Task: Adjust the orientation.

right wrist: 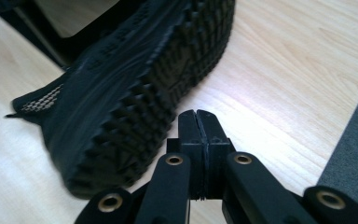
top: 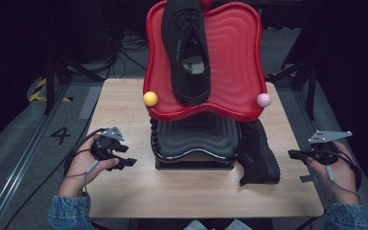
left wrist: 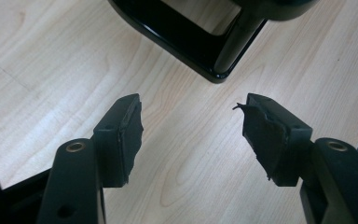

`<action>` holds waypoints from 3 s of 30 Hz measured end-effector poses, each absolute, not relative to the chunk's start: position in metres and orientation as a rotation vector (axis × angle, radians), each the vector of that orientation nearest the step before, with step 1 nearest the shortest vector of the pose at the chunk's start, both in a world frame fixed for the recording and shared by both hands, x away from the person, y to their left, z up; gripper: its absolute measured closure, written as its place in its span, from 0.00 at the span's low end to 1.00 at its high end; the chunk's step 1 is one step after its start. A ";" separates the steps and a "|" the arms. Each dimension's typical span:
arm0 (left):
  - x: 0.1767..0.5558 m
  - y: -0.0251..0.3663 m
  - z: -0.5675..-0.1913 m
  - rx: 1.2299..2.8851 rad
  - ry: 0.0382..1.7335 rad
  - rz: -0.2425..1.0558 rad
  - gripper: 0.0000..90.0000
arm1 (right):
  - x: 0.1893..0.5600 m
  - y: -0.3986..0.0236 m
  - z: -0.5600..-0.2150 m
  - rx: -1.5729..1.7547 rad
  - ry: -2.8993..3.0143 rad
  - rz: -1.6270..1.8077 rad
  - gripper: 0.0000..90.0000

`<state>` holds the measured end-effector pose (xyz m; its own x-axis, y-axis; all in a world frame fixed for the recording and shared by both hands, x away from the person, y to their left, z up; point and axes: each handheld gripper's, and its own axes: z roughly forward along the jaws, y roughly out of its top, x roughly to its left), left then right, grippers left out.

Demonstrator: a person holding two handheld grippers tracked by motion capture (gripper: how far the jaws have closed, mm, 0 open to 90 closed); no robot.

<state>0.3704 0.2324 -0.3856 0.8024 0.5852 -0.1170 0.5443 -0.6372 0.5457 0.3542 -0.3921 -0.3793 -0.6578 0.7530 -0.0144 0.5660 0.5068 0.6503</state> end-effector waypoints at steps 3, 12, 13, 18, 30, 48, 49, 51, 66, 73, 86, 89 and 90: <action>0.371 0.231 -0.388 2.424 0.839 0.095 0.43 | 0.349 -0.385 -0.374 1.078 2.473 0.892 1.00; 0.373 0.225 -0.396 2.447 0.830 0.085 0.43 | 0.346 -0.364 -0.374 0.999 2.532 0.884 1.00; 0.374 0.225 -0.396 2.448 0.828 0.083 0.43 | 0.346 -0.362 -0.375 0.998 2.538 0.885 1.00; 0.374 0.223 -0.397 2.455 0.830 0.072 0.43 | 0.345 -0.344 -0.376 0.942 2.579 0.896 1.00; 0.375 0.220 -0.400 2.462 0.826 0.052 0.42 | 0.347 -0.332 -0.382 0.885 2.632 0.857 1.00; 0.379 0.215 -0.401 2.452 0.815 0.047 0.42 | 0.333 -0.396 -0.358 1.113 2.394 0.870 1.00; 0.380 0.214 -0.401 2.457 0.812 0.042 0.42 | 0.329 -0.399 -0.351 1.108 2.364 0.893 1.00; 0.380 0.212 -0.402 2.461 0.803 0.040 0.42 | 0.323 -0.403 -0.341 1.086 2.341 0.960 1.00; 0.380 0.212 -0.404 2.468 0.811 0.025 0.42 | 0.331 -0.396 -0.354 0.961 2.542 0.796 0.73; 0.379 0.211 -0.404 2.468 0.813 0.024 0.42 | 0.347 -0.385 -0.376 0.925 2.693 0.637 0.77; 0.378 0.212 -0.406 2.463 0.819 0.019 0.42 | 0.361 -0.377 -0.404 0.876 2.821 0.559 0.79; 0.378 0.212 -0.405 2.458 0.824 0.015 0.42 | 0.362 -0.375 -0.407 0.870 2.844 0.557 0.80; 0.378 0.212 -0.405 2.457 0.824 0.015 0.42 | 0.362 -0.375 -0.407 0.878 2.846 0.559 0.80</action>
